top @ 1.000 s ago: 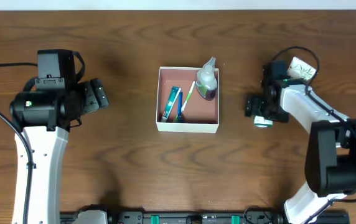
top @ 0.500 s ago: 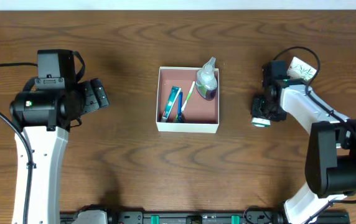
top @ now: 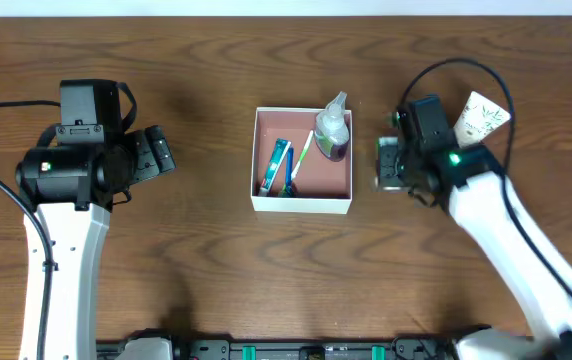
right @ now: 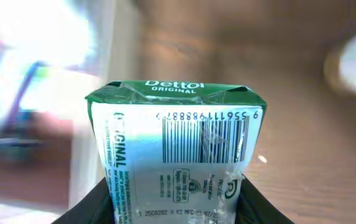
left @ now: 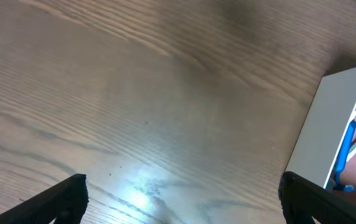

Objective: Pack container
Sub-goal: 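Place the soap bar into the box with the right gripper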

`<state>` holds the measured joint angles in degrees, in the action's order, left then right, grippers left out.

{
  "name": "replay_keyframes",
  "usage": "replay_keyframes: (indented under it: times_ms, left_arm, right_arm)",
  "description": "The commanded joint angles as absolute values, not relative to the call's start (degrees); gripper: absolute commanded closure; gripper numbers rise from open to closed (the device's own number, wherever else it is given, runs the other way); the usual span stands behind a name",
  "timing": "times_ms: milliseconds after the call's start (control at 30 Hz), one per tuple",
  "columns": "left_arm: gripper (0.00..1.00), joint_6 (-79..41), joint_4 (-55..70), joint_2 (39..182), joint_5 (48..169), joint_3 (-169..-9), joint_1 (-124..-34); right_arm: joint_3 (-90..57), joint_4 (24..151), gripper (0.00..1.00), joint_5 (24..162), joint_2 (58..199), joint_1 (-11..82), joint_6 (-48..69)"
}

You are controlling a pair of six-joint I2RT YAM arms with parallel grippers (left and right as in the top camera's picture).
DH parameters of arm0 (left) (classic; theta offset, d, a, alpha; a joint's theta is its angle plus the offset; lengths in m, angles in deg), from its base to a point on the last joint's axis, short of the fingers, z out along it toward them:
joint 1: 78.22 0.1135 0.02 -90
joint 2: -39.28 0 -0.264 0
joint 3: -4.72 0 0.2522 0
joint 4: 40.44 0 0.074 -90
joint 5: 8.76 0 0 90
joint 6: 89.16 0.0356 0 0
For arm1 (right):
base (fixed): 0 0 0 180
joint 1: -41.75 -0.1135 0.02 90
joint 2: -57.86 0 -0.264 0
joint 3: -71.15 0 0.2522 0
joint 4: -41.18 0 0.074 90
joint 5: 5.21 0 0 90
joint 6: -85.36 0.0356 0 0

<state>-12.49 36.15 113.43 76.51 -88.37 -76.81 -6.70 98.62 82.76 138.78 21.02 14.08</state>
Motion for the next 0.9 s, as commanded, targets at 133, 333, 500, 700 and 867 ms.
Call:
replay_keyframes:
  times_ms: [133,333,500,700,867]
  left_arm:
    - [0.02,-12.6,36.28,113.49,76.03,-88.78,-76.52]
    - [0.02,-12.6,36.28,113.49,76.03,-88.78,-76.52]
    - [0.02,-12.6,36.28,113.49,76.03,-88.78,-76.52]
    - [0.02,-12.6,36.28,113.49,76.05,-88.78,-76.52]
    - [0.02,-12.6,36.28,113.49,76.03,-88.78,-76.52]
  right_arm:
    - [-8.39,94.12,0.67,82.72,130.98,9.72,14.96]
    - [-8.37,80.37,0.65,81.15,137.49,3.12,12.2]
    - [-8.37,70.6,0.57,81.17,146.74,2.68,19.94]
    - [-8.41,63.28,0.6,82.31,158.34,2.68,30.69]
    - [-8.41,61.31,0.6,86.39,163.48,2.66,34.15]
